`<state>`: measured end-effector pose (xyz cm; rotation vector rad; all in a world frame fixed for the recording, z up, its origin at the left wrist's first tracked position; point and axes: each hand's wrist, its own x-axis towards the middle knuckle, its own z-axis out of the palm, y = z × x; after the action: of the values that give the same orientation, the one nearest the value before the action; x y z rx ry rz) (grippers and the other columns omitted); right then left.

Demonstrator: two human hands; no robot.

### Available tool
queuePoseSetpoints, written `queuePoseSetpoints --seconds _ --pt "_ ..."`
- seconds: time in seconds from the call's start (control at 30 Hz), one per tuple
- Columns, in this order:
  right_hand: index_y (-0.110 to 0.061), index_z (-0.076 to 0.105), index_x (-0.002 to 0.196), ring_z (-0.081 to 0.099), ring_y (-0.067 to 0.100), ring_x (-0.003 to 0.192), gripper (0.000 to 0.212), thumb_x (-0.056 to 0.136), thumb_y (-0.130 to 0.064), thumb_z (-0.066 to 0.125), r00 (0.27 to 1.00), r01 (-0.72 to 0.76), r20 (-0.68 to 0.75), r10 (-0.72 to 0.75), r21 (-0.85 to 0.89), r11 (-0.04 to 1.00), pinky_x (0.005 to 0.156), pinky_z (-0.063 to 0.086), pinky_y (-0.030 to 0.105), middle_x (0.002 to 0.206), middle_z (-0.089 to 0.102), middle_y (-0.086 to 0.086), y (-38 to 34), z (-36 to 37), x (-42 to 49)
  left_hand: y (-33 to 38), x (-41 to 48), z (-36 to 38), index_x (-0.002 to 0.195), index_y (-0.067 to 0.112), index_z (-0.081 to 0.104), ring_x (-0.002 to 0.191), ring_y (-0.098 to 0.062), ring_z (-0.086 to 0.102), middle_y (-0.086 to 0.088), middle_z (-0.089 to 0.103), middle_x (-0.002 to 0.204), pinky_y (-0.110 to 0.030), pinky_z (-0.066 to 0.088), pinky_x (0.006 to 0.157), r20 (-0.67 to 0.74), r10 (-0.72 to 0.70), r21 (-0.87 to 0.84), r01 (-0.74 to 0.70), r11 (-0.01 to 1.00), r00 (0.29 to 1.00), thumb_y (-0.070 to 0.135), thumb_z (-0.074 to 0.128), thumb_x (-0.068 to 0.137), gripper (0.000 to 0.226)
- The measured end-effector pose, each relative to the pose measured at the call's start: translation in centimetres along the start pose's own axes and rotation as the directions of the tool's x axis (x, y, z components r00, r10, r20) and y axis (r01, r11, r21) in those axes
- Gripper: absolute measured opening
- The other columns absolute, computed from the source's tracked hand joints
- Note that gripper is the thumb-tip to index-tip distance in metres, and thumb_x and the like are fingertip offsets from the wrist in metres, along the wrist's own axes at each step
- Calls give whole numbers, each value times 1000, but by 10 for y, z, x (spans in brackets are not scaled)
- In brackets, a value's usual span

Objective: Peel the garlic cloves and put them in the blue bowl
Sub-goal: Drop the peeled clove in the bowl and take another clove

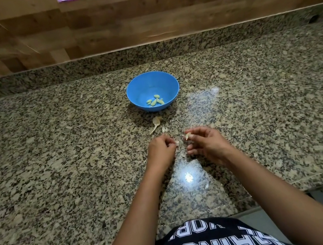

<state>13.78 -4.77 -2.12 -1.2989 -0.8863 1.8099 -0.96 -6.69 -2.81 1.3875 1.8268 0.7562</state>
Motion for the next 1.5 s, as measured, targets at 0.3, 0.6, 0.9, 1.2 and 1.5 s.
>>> queuePoseSetpoints --seconds 0.3,0.6,0.9,1.2,1.5 --pt "2 60 96 60 18 63 15 90 7 47 999 -2 39 0 65 998 58 57 22 81 62 15 1 5 0 6 0 5 83 20 65 80 -16 65 2 66 83 -26 55 70 39 16 -258 -5 966 999 18 68 85 4" --pt "7 62 102 68 19 71 17 87 8 54 998 22 66 -25 54 998 65 58 23 90 68 18 1 3 1 2 1 5 78 19 66 76 -18 68 -3 70 81 -28 56 69 43 -9 -395 26 918 999 13 69 84 9" --pt "5 65 95 65 16 62 16 86 10 52 997 27 66 -29 29 999 63 58 23 82 66 17 0 3 1 1 1 4 76 17 63 73 -20 65 -2 66 76 -36 58 72 37 20 -384 -4 923 999 14 69 83 11" --pt "8 58 106 61 21 67 19 88 4 54 997 61 -54 -55 111 992 60 57 24 85 63 16 6 6 3 -2 0 6 80 14 58 75 -18 60 -4 63 82 -37 54 72 -18 22 -173 -24 985 1000 12 63 84 7" --pt "4 62 86 62 20 63 4 82 1 62 995 53 -83 -53 -3 999 57 57 23 77 66 14 5 5 3 -2 4 11 88 13 64 79 -18 68 -9 69 90 -29 57 73 73 -46 -511 77 856 996 11 66 86 4"
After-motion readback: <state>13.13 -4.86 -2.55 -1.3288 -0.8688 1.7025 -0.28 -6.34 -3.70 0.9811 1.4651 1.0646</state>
